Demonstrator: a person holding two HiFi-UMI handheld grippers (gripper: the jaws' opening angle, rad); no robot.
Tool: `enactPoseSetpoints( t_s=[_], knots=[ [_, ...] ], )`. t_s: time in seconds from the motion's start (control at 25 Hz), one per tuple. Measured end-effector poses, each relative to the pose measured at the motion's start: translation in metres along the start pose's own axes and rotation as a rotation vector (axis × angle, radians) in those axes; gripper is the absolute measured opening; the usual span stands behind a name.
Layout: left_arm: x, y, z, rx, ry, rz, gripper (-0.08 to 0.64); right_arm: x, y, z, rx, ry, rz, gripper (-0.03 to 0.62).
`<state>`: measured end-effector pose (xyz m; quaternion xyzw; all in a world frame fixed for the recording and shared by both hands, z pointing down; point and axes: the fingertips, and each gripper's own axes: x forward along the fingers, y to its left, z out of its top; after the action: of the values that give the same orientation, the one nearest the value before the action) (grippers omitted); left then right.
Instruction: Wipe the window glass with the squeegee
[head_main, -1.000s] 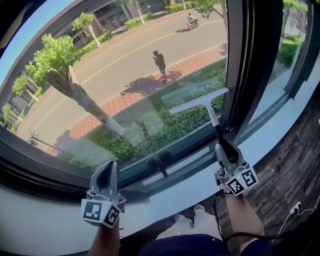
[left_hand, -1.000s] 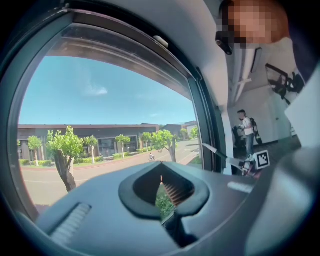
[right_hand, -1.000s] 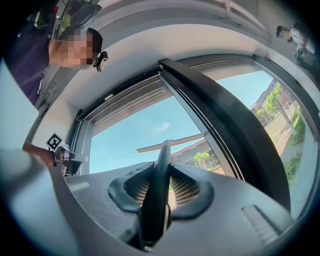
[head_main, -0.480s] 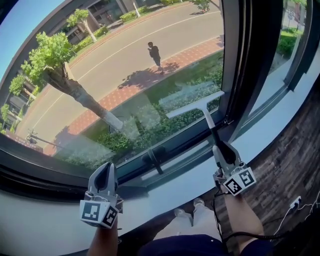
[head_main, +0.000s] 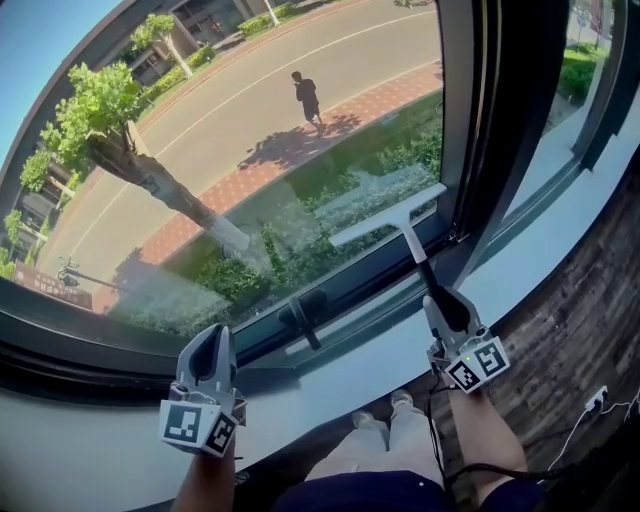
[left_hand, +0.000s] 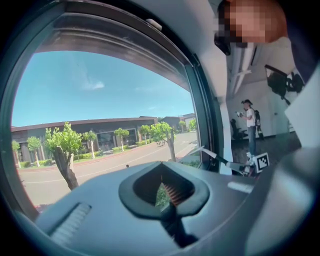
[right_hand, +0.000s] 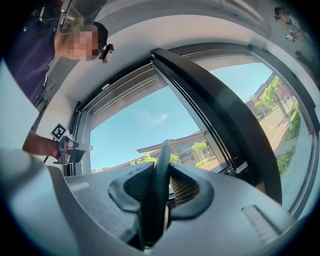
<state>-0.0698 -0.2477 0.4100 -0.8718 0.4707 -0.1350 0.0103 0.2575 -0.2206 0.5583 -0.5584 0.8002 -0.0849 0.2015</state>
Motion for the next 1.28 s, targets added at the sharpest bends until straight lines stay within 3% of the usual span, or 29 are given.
enactPoseSetpoints(
  t_s=[0.36,0.84,1.04,1.28],
  knots=[
    [0.011,-0.011,-0.012,-0.005,0.043,-0.043,-0.009,-0.010,-0.009,-0.032,0.049,0.050,-0.022,0.101],
    [0.011,-0.014,-0.021,-0.020,0.048,-0.032,-0.009,-0.024,-0.023,-0.062,0.101,0.142,-0.066,0.101],
    [0.012,-0.012,-0.013,-0.020,0.023,-0.012,-0.009,-0.019,-0.029,-0.052,0.094,0.163,-0.066,0.101],
    [0.004,0.009,0.005,-0.048,-0.062,0.069,-0.009,-0.020,-0.017,-0.019,0.076,0.112,-0.021,0.101]
  ],
)
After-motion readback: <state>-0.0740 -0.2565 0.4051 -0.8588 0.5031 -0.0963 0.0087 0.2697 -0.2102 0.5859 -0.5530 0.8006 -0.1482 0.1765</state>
